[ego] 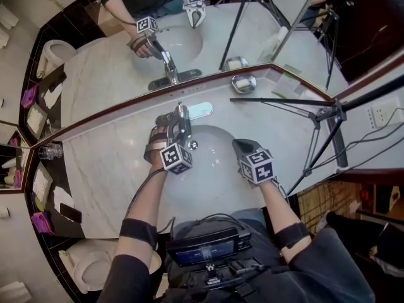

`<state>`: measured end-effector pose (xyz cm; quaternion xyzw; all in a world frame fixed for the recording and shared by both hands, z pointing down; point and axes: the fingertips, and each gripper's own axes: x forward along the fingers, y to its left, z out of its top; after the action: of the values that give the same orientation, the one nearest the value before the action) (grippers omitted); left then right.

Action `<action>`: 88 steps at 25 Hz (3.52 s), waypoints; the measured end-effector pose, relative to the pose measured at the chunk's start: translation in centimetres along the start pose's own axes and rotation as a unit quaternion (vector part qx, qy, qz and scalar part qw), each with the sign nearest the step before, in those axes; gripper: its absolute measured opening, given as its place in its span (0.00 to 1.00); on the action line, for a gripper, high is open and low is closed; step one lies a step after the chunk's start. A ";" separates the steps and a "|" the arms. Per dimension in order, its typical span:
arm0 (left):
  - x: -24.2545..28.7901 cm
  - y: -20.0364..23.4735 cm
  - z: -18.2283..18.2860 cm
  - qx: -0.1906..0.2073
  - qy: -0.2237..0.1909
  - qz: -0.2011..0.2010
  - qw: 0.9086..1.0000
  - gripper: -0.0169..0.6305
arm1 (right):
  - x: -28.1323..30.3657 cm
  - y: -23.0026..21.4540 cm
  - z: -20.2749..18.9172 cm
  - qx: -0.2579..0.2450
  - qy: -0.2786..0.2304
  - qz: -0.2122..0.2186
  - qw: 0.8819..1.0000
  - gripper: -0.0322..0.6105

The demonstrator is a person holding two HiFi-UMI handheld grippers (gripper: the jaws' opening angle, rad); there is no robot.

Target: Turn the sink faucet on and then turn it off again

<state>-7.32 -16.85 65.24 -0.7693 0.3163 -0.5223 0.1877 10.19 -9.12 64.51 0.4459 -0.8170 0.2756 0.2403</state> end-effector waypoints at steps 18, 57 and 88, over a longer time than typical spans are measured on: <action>1.3 0.5 0.6 -0.024 -0.014 -0.012 1.000 0.29 | 0.9 0.6 -0.4 -0.001 0.009 0.009 1.000 0.08; -2.7 2.2 1.3 -0.064 -0.024 -0.026 0.997 0.17 | 0.8 2.0 1.0 -0.011 -0.009 0.025 1.000 0.08; -14.9 0.8 -5.8 -0.527 -0.115 0.042 0.841 0.03 | -0.2 5.2 3.0 -0.046 -0.031 0.049 0.997 0.08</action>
<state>-16.66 -7.03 56.77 -0.7925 0.5524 -0.1758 -0.1892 5.38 -8.71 60.94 0.4021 -0.8566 0.2353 0.2216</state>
